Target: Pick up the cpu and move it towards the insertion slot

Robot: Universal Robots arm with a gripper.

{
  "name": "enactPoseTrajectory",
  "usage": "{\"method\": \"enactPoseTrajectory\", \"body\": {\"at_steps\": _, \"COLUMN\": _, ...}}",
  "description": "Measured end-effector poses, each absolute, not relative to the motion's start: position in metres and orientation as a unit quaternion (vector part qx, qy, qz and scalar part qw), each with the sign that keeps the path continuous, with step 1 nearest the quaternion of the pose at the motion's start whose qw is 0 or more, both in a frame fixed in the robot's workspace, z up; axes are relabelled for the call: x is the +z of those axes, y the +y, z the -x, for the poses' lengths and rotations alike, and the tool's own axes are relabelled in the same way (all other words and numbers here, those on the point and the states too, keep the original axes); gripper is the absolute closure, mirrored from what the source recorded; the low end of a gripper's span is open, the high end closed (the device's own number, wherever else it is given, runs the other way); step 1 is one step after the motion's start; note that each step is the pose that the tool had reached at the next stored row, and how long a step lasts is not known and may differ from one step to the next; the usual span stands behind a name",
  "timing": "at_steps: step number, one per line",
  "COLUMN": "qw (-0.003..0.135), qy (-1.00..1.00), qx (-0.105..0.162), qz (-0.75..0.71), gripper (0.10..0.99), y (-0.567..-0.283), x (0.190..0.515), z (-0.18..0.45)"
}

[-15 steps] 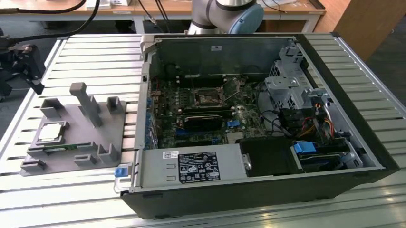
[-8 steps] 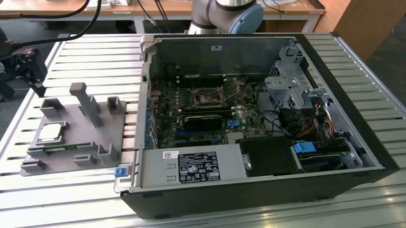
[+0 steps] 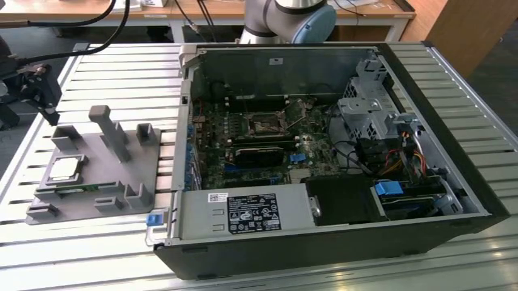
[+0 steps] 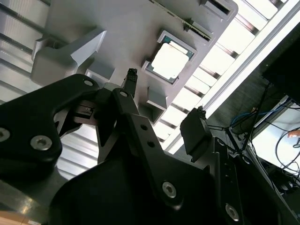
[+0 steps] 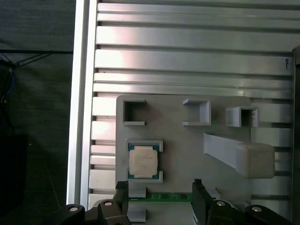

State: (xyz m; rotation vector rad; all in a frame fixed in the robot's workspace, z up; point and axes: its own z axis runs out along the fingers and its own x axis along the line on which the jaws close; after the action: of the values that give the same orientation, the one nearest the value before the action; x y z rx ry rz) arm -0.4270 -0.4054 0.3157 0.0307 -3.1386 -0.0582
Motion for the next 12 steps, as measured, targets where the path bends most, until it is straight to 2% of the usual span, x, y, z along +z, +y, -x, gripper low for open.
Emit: {"method": "enactPoseTrajectory", "body": {"at_steps": 12, "qw": 0.001, "qy": -1.0, "qx": -0.019, "qz": -0.01, "gripper": 0.439, "y": -0.4054, "x": 0.3125, "z": 0.4276}}
